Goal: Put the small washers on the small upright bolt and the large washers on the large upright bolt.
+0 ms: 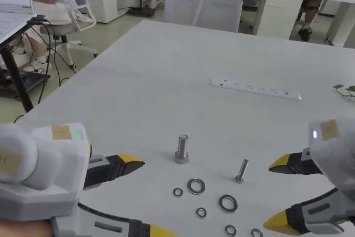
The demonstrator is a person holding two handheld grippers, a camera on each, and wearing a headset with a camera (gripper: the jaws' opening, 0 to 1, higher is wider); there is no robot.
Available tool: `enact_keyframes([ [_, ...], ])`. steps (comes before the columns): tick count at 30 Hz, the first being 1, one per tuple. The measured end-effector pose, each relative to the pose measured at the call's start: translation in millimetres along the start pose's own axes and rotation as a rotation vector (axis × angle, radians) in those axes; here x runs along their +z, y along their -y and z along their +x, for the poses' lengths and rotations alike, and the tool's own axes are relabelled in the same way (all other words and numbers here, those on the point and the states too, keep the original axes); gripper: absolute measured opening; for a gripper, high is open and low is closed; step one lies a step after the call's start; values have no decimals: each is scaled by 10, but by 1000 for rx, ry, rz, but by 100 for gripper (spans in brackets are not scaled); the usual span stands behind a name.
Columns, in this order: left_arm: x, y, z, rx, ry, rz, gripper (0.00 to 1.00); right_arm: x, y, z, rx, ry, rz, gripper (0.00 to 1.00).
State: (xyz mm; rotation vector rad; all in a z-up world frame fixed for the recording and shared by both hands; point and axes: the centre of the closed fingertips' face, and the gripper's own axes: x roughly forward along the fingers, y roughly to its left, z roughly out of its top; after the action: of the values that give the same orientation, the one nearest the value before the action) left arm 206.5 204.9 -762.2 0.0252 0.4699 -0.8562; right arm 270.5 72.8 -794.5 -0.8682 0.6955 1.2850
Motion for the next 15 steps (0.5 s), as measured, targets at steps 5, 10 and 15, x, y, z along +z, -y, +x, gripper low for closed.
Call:
enact_keyframes([
  [5, -4, 2, 0, 2, 0, 0, 87, 97, 37, 98, 26, -22, -35, 52],
  [10, -11, 2, 1, 4, -1, 1, 87, 140, 52, 191, 49, -51, -63, 50],
  [15, -16, -2, 3, 4, -1, 3, 87, 159, 84, 261, 68, -66, -66, 48],
])
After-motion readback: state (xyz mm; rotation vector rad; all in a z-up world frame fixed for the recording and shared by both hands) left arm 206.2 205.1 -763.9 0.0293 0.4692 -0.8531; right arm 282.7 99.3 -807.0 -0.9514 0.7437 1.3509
